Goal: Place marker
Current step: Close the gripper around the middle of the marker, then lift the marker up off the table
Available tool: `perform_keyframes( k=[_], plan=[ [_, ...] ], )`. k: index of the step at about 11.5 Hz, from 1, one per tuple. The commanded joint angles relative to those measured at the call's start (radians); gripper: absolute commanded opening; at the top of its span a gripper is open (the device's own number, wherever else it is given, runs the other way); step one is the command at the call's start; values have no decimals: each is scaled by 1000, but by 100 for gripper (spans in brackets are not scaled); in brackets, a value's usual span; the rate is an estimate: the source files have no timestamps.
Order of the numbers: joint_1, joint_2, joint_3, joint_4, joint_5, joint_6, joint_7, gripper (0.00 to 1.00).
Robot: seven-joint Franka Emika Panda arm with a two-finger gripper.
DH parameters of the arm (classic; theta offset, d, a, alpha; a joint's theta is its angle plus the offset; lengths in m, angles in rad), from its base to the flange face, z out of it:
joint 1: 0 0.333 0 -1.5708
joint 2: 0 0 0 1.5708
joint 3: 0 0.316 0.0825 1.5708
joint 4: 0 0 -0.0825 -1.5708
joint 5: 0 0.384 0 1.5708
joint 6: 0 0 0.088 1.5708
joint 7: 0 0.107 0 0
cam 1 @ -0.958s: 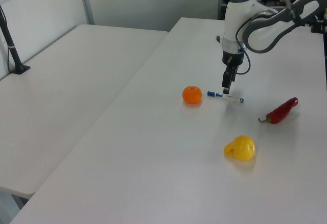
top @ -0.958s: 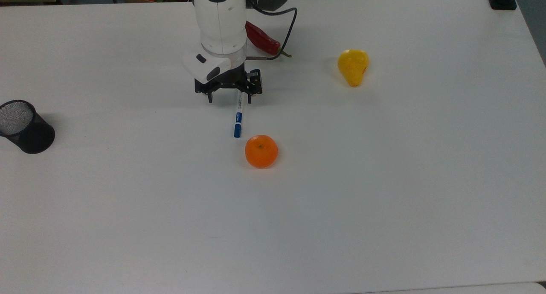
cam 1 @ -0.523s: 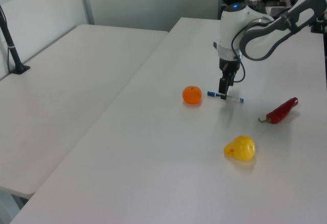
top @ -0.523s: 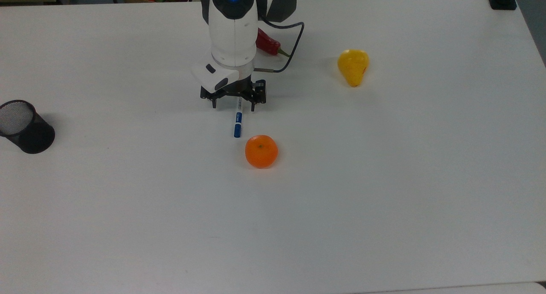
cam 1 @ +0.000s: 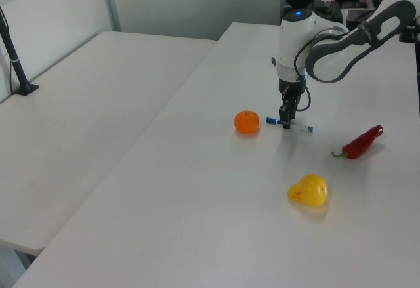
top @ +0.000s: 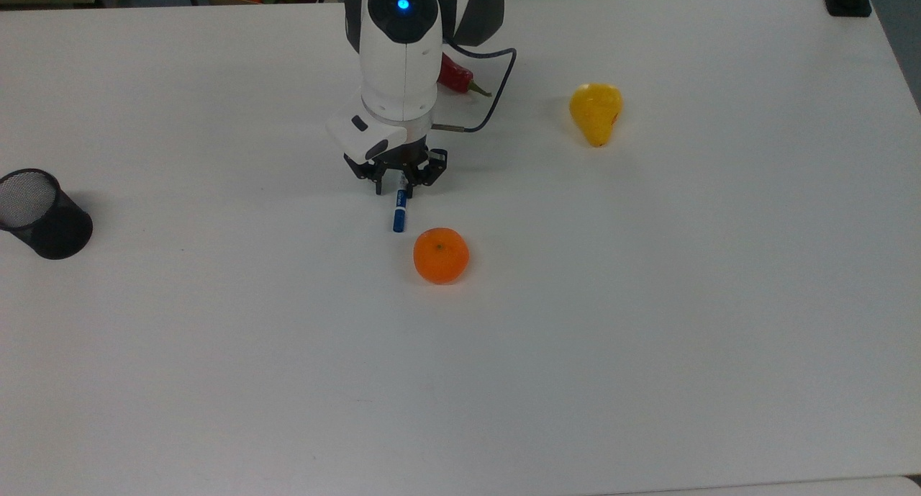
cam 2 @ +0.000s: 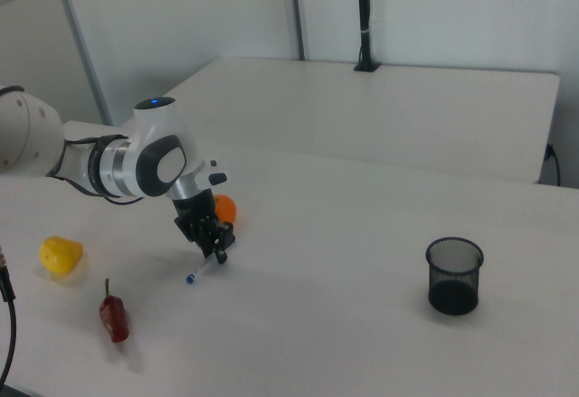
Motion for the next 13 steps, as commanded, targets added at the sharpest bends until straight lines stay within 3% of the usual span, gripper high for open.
perform_keyframes(
  k=[1, 2, 3, 10, 13],
  plan=[
    [1, 3, -4, 3, -7, 20, 24, 11],
    [3, 3, -4, 3, -7, 20, 24, 1],
    [3, 1, -4, 3, -7, 18, 24, 0],
    [-22, -77, -6, 16, -3, -19, 19, 0],
    [-37, -96, -7, 136, 0, -202, 13, 0]
  ],
)
